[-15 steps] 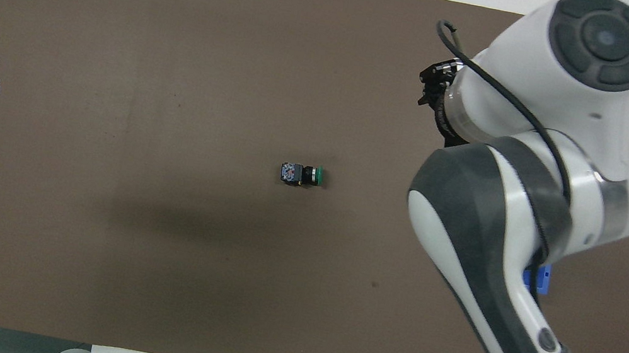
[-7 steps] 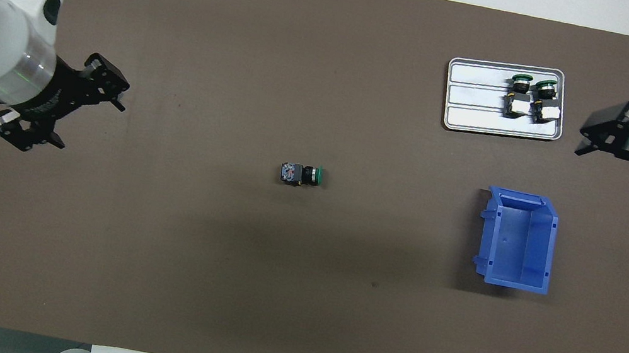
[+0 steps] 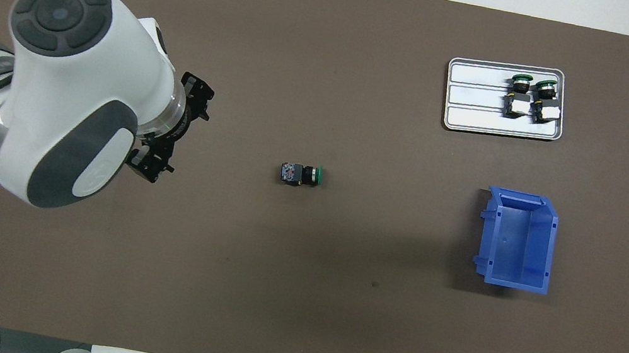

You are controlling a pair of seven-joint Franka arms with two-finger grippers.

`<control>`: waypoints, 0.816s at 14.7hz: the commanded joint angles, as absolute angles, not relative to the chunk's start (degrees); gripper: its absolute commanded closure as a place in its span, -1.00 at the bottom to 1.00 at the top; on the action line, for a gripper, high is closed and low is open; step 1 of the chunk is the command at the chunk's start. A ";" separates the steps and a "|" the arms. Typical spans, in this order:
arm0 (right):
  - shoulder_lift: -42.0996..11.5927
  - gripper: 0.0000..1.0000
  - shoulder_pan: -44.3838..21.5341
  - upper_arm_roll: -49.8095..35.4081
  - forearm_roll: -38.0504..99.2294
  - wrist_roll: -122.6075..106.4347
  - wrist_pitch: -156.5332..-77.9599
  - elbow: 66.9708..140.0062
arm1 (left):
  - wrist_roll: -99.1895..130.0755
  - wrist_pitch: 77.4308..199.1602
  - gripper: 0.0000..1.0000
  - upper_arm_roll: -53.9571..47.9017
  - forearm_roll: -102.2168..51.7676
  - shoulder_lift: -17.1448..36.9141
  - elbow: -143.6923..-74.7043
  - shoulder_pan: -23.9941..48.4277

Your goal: Place and press button with both arms

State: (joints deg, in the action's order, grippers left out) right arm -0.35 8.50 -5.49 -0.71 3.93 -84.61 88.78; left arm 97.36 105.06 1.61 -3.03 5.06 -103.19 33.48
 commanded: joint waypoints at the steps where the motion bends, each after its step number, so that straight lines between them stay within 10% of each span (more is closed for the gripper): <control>1: 0.26 -0.97 6.34 -5.19 -3.86 1.42 -84.03 89.91 | 107.29 110.11 -0.99 2.46 -3.96 8.17 -103.45 36.82; 12: 1.58 -0.97 2.81 -0.70 -3.25 -2.38 -82.00 91.76 | 128.75 123.74 -0.98 2.55 -4.13 20.13 -103.18 46.32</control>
State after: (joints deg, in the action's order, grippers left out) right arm -0.05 2.90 -0.87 -3.51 -1.65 -82.22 90.03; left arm 126.96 121.60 1.57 -3.73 19.11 -103.37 45.09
